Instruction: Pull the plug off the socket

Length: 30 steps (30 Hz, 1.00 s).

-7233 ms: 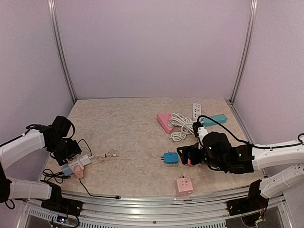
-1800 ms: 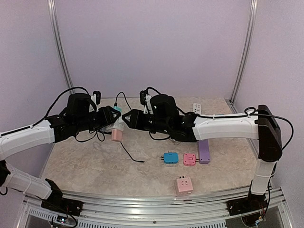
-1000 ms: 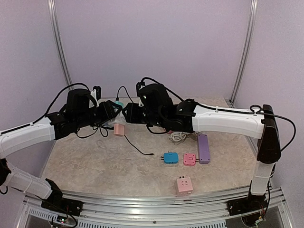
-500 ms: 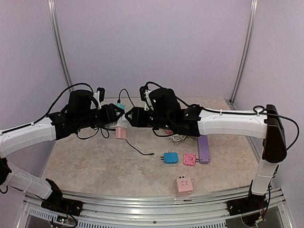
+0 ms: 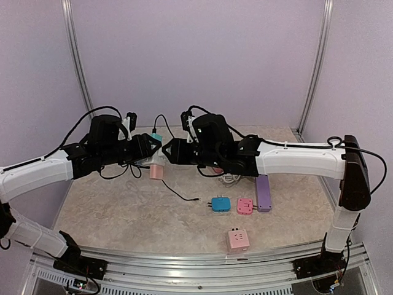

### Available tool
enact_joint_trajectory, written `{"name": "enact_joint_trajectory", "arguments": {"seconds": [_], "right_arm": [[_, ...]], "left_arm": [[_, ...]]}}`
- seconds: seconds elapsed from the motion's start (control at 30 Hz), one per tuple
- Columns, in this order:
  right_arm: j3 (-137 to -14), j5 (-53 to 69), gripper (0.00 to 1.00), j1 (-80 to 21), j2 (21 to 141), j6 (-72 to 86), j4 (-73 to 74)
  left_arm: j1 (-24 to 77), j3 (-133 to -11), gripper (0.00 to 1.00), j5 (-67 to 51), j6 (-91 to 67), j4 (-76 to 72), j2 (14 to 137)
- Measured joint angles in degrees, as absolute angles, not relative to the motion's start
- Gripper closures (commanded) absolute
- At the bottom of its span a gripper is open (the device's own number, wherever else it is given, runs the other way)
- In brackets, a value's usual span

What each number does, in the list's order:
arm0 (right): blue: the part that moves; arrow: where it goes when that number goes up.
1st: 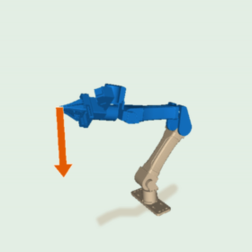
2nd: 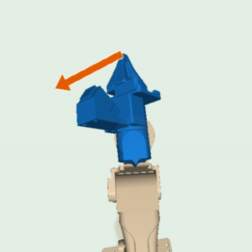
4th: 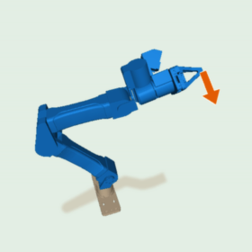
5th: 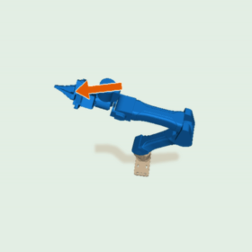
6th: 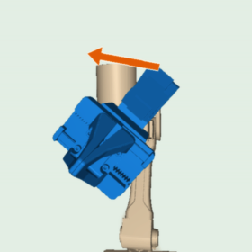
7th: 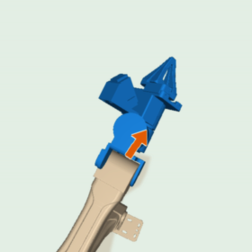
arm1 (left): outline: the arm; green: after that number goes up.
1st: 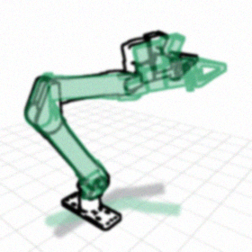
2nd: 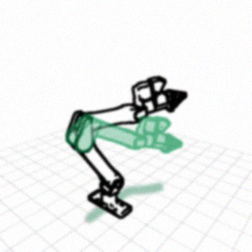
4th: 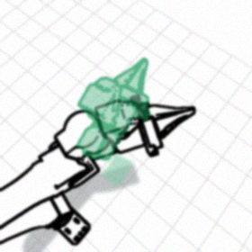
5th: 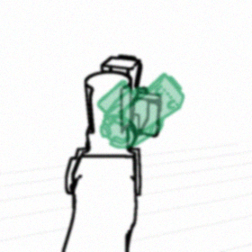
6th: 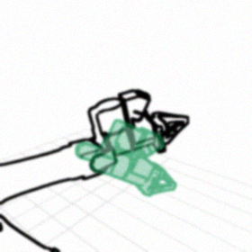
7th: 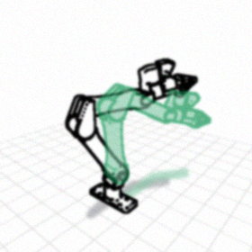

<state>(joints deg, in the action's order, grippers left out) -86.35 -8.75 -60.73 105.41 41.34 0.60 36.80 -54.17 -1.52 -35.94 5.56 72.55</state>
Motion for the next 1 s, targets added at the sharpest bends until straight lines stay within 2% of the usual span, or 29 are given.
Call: {"name": "enact_joint_trajectory", "arguments": {"seconds": [0.53,0.73,1.0], "right_arm": [[-92.7,-20.5,1.00,-64.1,106.1,41.3,8.8],[-91.6,-19.3,1.00,-63.8,105.9,41.5,7.2],[-85.0,-11.1,1.00,-61.3,104.7,41.7,-0.4]], "left_arm": [[36.8,-56.9,0.71,-2.8,-36.0,5.6,73.7],[36.8,-56.9,0.71,-2.8,-35.6,5.8,73.8],[36.8,-56.9,0.71,-2.6,-34.0,8.1,74.3]]}}
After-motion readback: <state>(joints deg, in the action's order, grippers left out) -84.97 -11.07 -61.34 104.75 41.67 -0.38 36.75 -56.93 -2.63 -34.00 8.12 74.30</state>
